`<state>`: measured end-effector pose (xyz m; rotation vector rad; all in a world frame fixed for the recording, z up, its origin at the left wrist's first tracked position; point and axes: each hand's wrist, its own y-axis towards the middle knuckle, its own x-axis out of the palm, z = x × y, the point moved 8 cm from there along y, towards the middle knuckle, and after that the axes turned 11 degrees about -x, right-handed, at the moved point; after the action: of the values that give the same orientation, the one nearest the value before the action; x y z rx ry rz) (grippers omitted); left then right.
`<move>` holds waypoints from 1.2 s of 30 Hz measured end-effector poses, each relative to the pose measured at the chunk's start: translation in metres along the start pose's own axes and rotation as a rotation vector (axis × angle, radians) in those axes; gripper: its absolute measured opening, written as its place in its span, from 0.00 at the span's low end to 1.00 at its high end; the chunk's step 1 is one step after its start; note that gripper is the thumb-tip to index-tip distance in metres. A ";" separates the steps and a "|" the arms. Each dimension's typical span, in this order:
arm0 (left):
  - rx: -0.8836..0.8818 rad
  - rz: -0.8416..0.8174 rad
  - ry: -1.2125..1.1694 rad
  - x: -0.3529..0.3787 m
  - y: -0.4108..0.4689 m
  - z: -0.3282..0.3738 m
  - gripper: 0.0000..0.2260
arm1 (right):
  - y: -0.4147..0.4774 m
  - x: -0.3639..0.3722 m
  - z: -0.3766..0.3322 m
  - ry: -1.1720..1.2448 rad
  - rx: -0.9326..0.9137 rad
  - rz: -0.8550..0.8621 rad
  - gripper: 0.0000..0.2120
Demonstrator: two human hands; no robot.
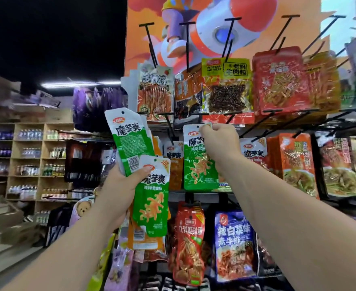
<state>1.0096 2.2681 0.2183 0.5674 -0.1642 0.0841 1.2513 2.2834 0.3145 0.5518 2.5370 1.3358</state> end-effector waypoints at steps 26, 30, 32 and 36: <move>-0.080 -0.074 0.091 -0.004 0.003 -0.018 0.08 | 0.003 -0.004 0.005 0.125 0.104 0.029 0.16; -0.081 -0.068 0.090 -0.005 0.003 -0.018 0.09 | 0.008 0.003 0.017 0.060 0.087 -0.007 0.26; -0.083 -0.066 0.094 -0.006 0.004 -0.020 0.09 | 0.012 0.007 0.029 -0.031 0.084 -0.029 0.27; -0.090 -0.074 0.098 -0.005 0.005 -0.020 0.10 | 0.022 0.011 0.050 -0.200 0.074 -0.070 0.26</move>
<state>1.0066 2.2829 0.2028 0.4779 -0.0519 0.0326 1.2645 2.3363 0.3041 0.5736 2.4259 1.1077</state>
